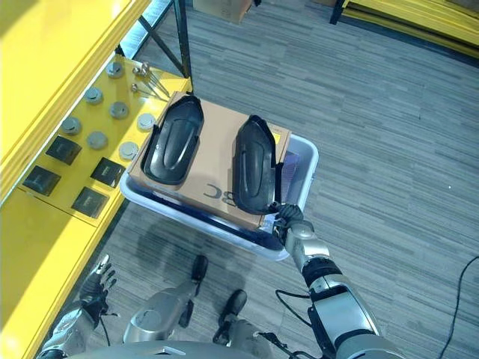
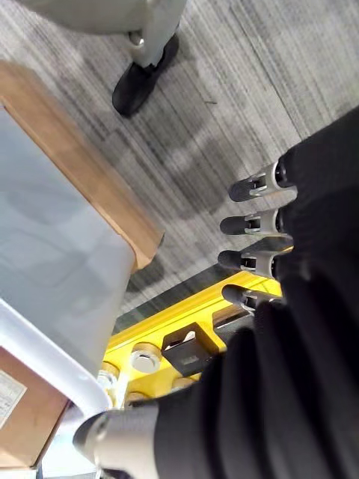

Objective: Move parts from the plastic box to the shelf.

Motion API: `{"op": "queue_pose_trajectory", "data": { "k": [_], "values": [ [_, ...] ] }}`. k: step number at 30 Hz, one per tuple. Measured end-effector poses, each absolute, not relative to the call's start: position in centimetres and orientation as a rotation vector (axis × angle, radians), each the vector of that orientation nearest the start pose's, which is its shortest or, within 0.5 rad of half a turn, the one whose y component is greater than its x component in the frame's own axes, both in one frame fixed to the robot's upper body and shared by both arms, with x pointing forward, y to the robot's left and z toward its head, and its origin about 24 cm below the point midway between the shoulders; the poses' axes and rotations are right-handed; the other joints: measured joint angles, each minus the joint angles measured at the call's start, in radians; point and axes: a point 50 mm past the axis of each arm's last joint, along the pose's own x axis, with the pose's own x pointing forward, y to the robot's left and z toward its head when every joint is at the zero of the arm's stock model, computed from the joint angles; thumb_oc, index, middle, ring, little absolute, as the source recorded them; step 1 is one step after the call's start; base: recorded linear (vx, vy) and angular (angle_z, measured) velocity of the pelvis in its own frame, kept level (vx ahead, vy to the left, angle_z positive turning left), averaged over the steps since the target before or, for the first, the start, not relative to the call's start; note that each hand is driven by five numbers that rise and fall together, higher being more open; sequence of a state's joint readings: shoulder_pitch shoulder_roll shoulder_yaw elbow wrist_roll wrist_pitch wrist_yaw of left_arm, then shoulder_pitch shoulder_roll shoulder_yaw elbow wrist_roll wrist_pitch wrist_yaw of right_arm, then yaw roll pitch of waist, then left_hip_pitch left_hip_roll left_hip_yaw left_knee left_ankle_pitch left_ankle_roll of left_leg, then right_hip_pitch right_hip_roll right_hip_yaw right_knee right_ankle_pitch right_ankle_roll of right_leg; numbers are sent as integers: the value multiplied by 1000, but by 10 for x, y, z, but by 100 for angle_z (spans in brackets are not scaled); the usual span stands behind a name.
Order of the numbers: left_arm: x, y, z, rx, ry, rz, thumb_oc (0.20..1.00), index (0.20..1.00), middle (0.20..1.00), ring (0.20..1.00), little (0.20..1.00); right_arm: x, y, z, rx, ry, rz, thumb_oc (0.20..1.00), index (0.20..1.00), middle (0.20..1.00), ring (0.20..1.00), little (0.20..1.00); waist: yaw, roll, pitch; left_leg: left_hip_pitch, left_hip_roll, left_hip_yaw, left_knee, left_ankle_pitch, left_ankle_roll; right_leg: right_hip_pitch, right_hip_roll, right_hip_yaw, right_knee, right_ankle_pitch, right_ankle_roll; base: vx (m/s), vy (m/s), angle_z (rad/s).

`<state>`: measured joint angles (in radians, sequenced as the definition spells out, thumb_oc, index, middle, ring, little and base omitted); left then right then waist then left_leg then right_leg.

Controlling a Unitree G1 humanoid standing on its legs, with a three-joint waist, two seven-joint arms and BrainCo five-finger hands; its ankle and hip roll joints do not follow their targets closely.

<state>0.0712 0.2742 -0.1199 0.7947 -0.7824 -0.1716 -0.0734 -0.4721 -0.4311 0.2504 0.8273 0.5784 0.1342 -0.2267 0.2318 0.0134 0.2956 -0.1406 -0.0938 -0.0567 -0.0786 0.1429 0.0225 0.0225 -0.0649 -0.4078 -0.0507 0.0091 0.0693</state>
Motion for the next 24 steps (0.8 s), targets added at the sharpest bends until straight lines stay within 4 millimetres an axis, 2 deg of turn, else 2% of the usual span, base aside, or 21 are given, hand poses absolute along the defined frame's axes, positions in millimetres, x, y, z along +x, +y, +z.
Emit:
{"op": "queue_pose_trajectory", "data": {
  "k": [5,8,9,10,11,15,18,24],
  "values": [
    [164,230,-107,-433,605,270,1000,1000,1000,1000,1000,305,-236,-10,-24,493,-246,200,200,200,200,200,-15,0,0,23,2,8,0,-10,0,19,0,13,-1,1,-1,23,-7,-8],
    [188,218,-82,-484,482,169,1000,1000,1000,1000,1000,293,-233,-11,-24,467,-229,200,200,200,200,200,-24,0,-1,44,3,20,0,-14,3,38,-1,19,-1,1,-2,27,7,-7],
    [198,214,-70,-505,437,132,1000,1000,1000,1000,1000,290,-232,-10,-20,455,-229,200,200,200,200,200,-26,0,-2,60,3,26,0,-18,9,51,-1,25,-2,1,-2,79,21,-22],
    [214,207,-47,-513,348,58,1000,1000,1000,1000,1000,288,-230,-6,-22,431,-227,200,200,200,200,200,-34,0,-10,77,3,32,0,-28,13,64,-2,41,-3,1,-2,76,18,-21],
    [221,204,-38,-527,316,32,1000,1000,1000,1000,1000,289,-229,-5,-22,426,-227,200,200,200,200,200,-40,1,-16,85,3,33,0,-29,15,73,-3,42,-5,1,-1,94,17,-16],
    [251,187,12,-548,154,-113,1000,1000,1000,1000,1000,289,-227,-1,-25,403,-219,200,200,200,200,200,-64,4,-84,111,3,48,-1,-39,25,93,-5,70,-6,0,0,37,-6,-12],
    [259,172,20,-561,159,-185,1000,1000,1000,1000,1000,289,-226,0,-27,400,-218,200,200,200,200,200,-77,8,-132,121,3,52,0,-43,23,105,-5,74,-13,-3,4,15,-6,-4],
    [266,137,16,-580,319,-284,1000,1000,1000,1000,1000,303,-215,13,-48,361,-172,200,200,200,200,200,-116,23,-152,148,10,78,0,-47,21,128,1,97,-25,-1,1,14,-5,-10]
  ]
}}
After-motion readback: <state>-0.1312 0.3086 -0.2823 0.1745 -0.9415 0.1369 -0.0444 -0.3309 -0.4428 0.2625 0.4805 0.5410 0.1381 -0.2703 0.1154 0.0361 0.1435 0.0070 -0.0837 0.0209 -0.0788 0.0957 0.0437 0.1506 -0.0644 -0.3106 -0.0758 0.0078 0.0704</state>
